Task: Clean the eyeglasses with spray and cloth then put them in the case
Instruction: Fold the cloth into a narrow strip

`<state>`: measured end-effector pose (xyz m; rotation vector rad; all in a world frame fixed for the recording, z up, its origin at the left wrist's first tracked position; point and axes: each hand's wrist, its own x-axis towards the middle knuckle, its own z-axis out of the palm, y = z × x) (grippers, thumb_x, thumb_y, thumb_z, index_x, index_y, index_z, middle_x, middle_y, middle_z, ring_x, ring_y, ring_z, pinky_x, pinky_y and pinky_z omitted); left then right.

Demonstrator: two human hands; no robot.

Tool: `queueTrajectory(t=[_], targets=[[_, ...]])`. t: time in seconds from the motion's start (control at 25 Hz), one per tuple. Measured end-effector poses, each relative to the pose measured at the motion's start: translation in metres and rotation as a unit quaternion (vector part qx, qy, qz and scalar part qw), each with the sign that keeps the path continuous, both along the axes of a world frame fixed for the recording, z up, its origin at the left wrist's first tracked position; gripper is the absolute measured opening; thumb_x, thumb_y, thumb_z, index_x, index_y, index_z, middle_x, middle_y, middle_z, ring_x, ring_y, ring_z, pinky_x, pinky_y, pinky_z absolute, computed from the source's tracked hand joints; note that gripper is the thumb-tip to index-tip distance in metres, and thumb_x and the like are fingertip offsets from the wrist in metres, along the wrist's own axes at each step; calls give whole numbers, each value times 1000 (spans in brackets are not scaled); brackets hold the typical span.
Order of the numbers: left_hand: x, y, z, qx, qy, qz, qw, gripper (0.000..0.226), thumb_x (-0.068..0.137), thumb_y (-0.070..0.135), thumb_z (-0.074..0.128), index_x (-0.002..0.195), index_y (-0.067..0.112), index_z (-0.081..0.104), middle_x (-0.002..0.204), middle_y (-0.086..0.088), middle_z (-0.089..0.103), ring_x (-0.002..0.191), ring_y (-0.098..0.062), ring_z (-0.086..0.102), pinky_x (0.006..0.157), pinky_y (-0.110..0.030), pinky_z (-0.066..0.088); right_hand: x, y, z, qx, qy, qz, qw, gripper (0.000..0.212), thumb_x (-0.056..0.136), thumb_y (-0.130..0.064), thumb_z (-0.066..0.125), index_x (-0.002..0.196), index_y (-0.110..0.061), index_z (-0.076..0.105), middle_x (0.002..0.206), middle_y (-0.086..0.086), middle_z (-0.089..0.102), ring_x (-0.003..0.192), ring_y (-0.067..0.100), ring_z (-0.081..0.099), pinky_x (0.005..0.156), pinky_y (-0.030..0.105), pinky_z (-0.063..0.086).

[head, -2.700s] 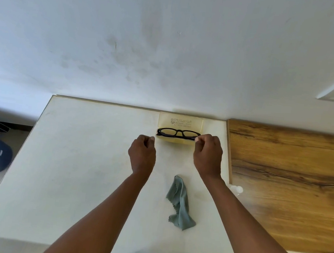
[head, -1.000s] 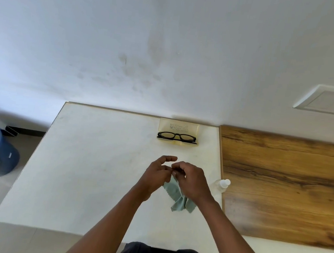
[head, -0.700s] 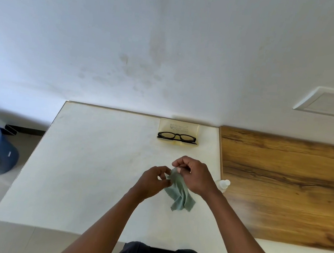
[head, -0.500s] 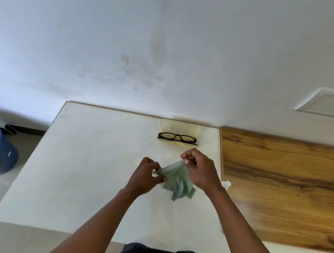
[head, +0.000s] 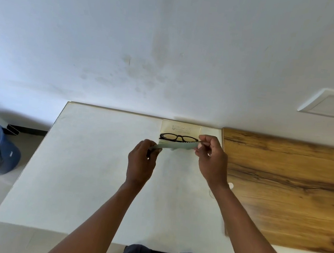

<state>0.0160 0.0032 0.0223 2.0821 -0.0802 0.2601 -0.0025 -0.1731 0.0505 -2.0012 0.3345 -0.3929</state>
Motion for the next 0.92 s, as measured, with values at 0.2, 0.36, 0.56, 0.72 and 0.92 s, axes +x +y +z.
queueTrajectory(t=[0.2,0.36,0.56,0.72,0.92], targets=[[-43,9,-31,34,-45,-60,997,8,79,-5,66,79,2,61,86,-4,60,70,-14,60,65,-23,49,-53,13,-34,-65,-8,19,998,19,85,4,55,99,-7,61,87,-2,64,76,14,63,65,8,46],[-71,25,-57,121,21,-138,983,6,80,0,65,81,5,62,86,-6,62,70,-19,59,61,-25,47,-94,15,-66,-85,124,82,985,23,85,3,55,104,-7,62,99,4,66,89,14,62,75,13,45],[-84,39,-62,263,9,-208,942,12,75,5,72,81,12,64,79,1,64,71,-22,57,50,-28,48,-109,11,-81,-160,191,165,954,36,84,4,49,116,-10,59,110,4,61,98,13,58,86,16,42],[-84,44,-57,333,-48,-247,909,31,56,5,85,74,21,66,68,7,62,59,-17,56,47,-19,43,-110,8,-84,-251,194,184,930,29,89,-6,48,113,-14,62,108,1,62,104,18,53,86,24,43],[-82,51,-58,358,-74,-308,878,34,54,6,83,75,27,66,73,9,62,61,-14,56,49,-18,40,-106,5,-87,-290,235,182,910,36,89,-15,47,125,-17,52,113,1,59,105,22,50,87,31,42]])
